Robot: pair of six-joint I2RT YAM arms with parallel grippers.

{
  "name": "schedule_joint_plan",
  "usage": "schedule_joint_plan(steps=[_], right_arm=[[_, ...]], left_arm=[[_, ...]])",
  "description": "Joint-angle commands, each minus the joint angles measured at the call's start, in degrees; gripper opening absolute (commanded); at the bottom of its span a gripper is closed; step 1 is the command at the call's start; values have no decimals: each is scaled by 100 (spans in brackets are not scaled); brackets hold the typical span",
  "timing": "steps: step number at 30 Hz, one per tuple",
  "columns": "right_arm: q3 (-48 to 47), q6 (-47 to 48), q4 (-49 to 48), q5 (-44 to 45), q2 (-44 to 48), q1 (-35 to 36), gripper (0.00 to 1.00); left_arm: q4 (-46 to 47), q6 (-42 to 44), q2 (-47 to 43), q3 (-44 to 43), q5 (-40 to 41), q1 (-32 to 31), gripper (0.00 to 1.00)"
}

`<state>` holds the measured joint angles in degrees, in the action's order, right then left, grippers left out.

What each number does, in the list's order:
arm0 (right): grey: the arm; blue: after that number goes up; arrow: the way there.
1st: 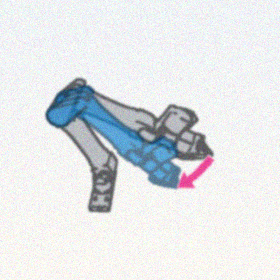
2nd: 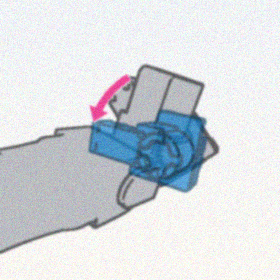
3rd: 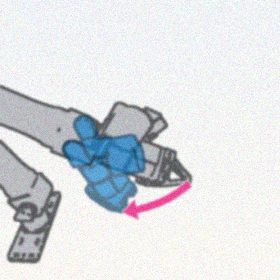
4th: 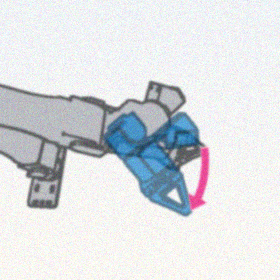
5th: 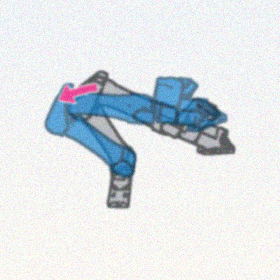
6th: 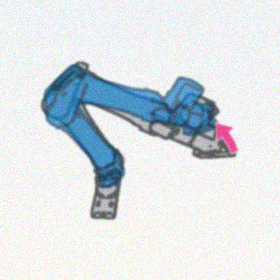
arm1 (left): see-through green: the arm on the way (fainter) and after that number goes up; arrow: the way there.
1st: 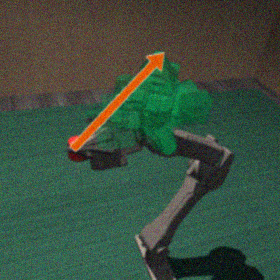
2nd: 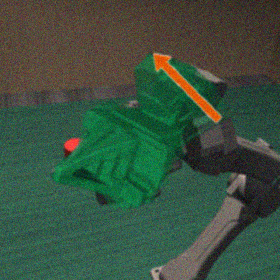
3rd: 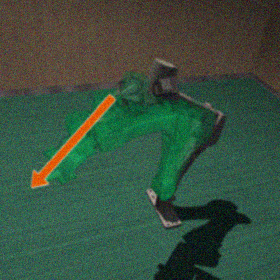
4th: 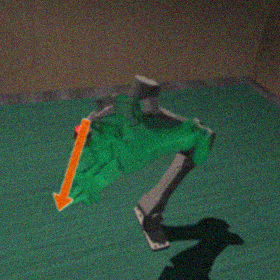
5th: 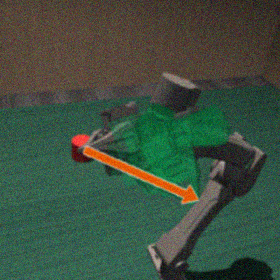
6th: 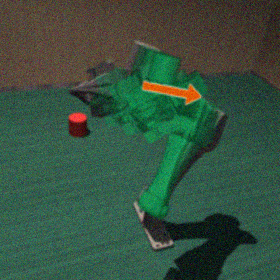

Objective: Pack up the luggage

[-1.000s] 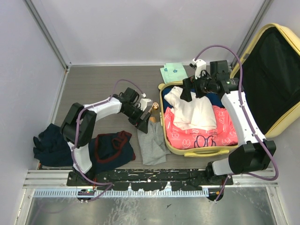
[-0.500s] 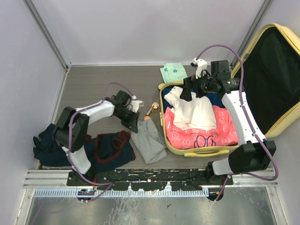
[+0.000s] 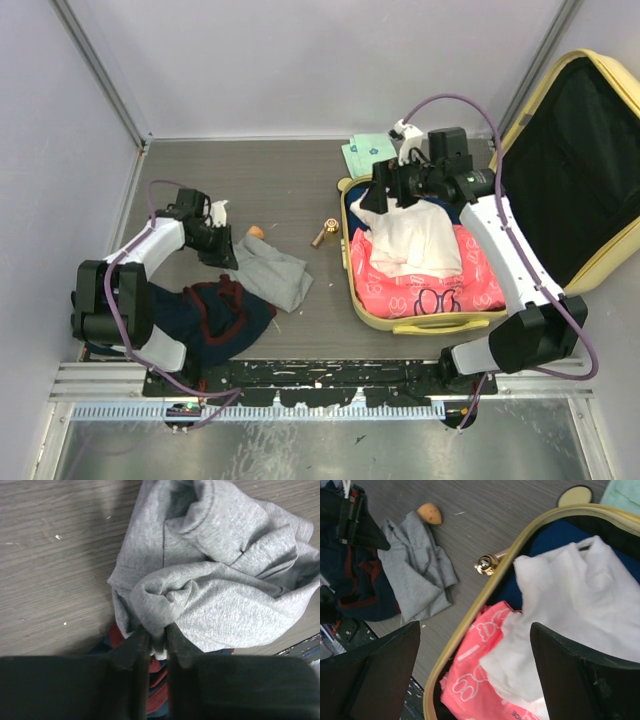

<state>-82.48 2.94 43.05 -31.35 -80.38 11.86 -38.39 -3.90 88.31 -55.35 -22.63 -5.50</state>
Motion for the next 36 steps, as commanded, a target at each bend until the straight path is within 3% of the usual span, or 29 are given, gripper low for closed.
schedule_joint_plan(steps=[1,3,6,8,12,16,19,23,30,36], right_arm=[[70,-913,-690,311,199,617,94],[106,-1157,-758,405,146,882,94],[216,-1384,-831,459,73,1242,94],[290,-1569,-852,473,22,1484,94],[375,-2159,-1043,877,-70,2122,98],[393,-2749,-1203,1258,-227,2715,98],[535,-2978,-1153,1590,-309,3276,99],[1086,-3449,-1407,1999,-418,3824,100],[1608,-4364,-1611,2425,-988,4202,100],[1445,-4793,-1521,2868,-1544,4327,100]], left_arm=[[-164,90,-174,-137,-215,62,26],[-367,418,-23,-417,-590,97,46],[-697,981,261,-917,-598,142,67],[-847,1208,466,-1252,-625,309,73],[-1135,1590,862,-1985,-862,692,75],[-1619,2135,1455,-2811,-1034,730,72],[-1812,2060,1772,-3126,-1290,727,74],[-1761,2004,1715,-2830,-1764,703,87],[-1000,1590,1096,-1712,-1614,667,87],[-405,1215,710,-1060,-1397,664,87]])
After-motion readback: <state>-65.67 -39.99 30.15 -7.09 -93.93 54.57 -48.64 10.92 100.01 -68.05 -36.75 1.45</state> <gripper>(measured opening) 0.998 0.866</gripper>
